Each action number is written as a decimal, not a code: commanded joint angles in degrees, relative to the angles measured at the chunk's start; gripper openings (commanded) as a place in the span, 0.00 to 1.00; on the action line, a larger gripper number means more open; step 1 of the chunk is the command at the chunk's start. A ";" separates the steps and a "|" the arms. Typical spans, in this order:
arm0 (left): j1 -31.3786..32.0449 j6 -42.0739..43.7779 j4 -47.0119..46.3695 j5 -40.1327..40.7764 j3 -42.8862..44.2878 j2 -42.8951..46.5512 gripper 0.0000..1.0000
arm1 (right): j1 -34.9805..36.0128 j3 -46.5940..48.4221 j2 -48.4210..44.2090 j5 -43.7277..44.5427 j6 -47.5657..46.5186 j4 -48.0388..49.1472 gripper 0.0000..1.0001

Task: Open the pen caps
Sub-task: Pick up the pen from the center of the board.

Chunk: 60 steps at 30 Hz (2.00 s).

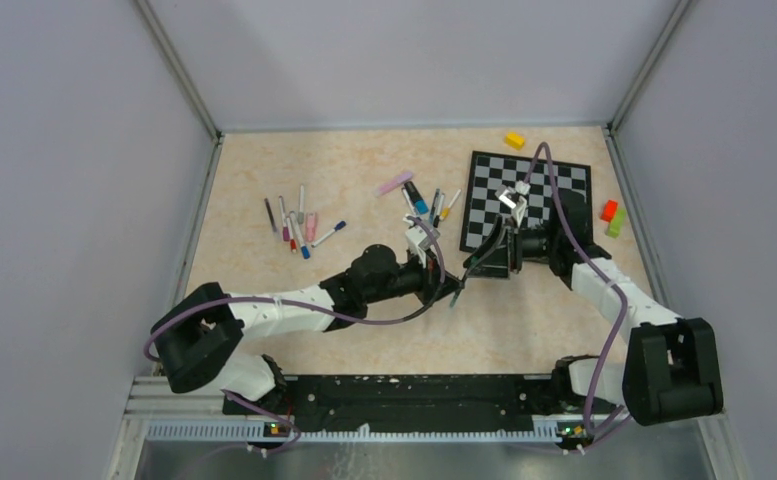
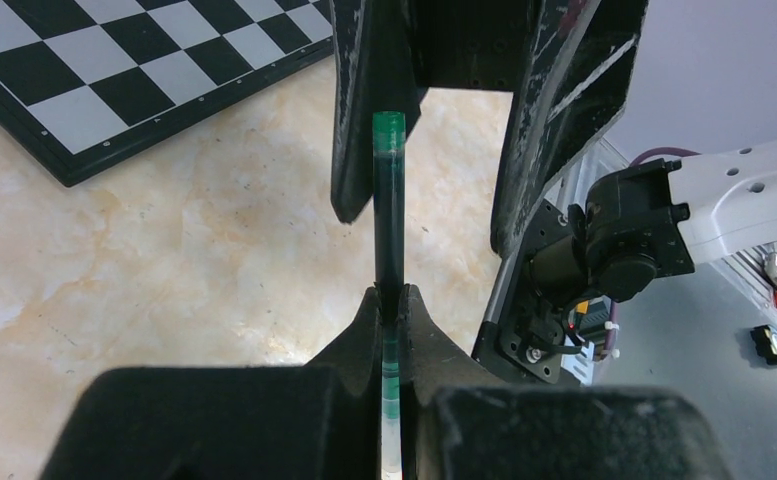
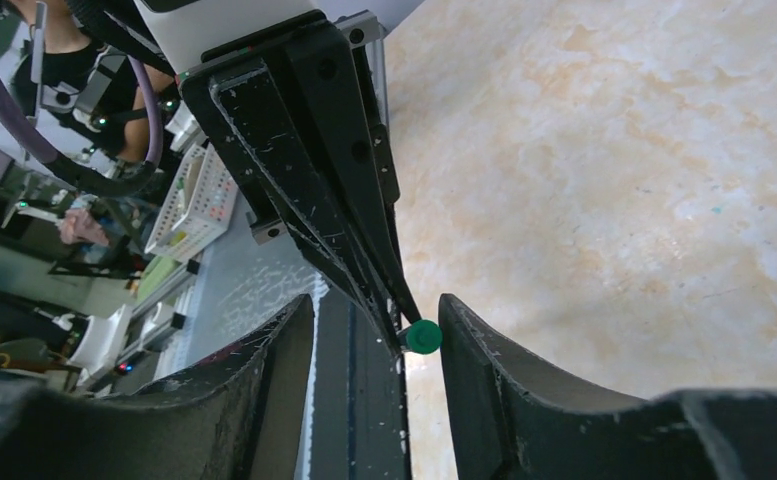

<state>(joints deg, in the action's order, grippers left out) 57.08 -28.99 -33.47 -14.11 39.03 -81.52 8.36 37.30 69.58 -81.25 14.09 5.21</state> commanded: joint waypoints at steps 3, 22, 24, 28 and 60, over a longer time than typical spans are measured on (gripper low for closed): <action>0.49 0.52 -3.79 2.36 1.10 1.40 0.00 | 1.98 -0.21 0.59 -2.48 1.85 3.78 0.37; 0.12 2.06 -15.20 2.33 -9.17 8.48 0.98 | -0.87 -0.74 -4.38 -4.92 -0.15 7.31 0.00; -0.20 0.54 -15.77 4.45 -11.62 10.98 0.99 | -1.67 -1.07 -5.02 -5.64 -0.16 8.02 0.00; -0.40 -0.11 -18.87 4.13 -15.22 14.40 0.99 | -2.73 -1.50 -5.33 -5.23 0.96 8.94 0.00; 1.80 -0.78 -7.86 -1.44 -0.97 -4.89 0.45 | -5.51 -5.13 -4.35 8.43 20.44 19.54 0.00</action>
<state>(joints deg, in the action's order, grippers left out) 58.65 -30.22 -40.25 -14.31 36.34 -85.80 3.18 32.12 65.67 -73.12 34.17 21.87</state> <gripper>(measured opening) 0.470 0.058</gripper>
